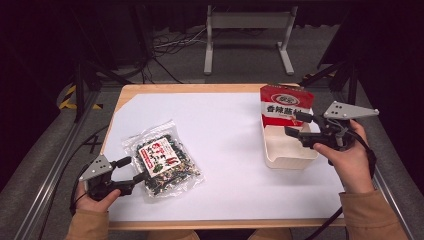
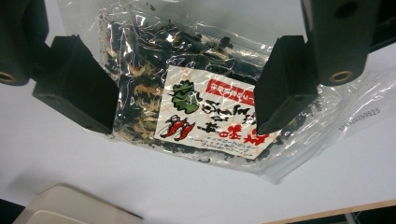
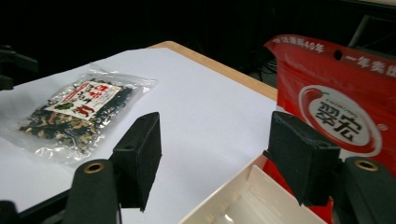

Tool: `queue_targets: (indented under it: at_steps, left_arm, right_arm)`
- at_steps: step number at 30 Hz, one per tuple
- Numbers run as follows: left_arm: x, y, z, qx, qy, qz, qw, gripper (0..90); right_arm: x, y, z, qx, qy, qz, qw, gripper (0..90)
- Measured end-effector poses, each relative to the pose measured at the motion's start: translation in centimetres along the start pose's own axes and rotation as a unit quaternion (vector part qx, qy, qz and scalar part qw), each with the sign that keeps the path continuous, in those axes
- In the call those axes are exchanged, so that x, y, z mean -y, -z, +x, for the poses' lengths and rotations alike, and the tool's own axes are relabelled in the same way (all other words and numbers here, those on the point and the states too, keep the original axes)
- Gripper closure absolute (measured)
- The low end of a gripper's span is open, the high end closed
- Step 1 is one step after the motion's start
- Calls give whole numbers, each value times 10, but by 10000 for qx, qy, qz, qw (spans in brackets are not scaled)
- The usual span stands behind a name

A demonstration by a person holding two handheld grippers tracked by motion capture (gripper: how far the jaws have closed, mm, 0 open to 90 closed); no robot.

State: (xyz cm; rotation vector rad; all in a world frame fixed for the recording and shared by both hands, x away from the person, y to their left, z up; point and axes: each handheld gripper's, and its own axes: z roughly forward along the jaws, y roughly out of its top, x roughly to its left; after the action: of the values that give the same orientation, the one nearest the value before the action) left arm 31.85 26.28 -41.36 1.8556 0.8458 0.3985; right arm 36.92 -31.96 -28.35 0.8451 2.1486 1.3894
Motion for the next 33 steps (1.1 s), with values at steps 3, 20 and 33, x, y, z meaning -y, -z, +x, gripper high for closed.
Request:
queue_targets:
  at_steps: [3, 20, 33]
  left_arm:
    - [0, 0, 1, -14, 1, -9, 10000, 229]
    - [-7, 1, 1, -362, -230, 165, 9989, 223]
    - [-16, 0, 24, -532, 408, 581, 9961, 238]
  right_arm:
    - [6, -2, 4, -85, -27, -29, 10000, 346]
    - [35, -27, 12, -138, -37, 444, 9989, 387]
    - [41, -34, 15, -151, -8, 539, 9984, 377]
